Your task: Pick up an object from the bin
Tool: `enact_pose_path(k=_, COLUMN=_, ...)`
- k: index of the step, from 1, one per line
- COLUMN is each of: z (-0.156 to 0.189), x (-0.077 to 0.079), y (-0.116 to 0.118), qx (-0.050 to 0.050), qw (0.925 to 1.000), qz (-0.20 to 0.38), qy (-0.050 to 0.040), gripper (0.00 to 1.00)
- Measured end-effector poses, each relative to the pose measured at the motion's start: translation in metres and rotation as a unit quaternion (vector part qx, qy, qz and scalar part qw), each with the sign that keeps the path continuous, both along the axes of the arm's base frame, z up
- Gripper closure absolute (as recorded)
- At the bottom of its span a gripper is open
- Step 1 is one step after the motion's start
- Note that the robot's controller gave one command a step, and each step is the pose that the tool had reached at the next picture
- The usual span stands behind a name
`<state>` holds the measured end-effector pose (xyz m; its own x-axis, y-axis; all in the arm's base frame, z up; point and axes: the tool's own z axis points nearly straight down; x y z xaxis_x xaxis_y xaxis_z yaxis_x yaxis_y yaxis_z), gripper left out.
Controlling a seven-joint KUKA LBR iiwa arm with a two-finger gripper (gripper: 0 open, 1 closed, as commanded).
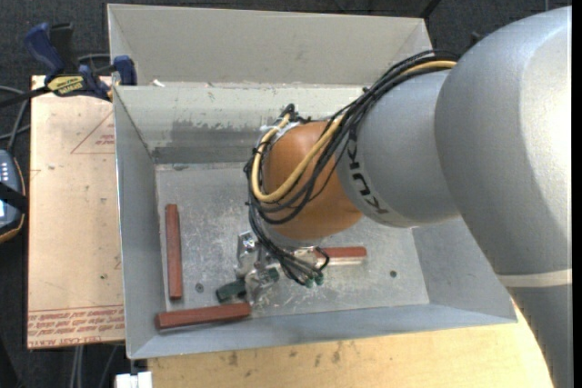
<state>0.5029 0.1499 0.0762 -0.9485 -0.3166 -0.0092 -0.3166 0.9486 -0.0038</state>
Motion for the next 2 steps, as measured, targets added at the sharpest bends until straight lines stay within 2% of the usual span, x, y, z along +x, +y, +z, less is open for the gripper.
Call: enact_pose_path(k=2, z=0.0021, x=-0.0003, y=-0.0001, qx=0.0, qw=1.0, qz=0.0, qy=0.001, gripper=1.0)
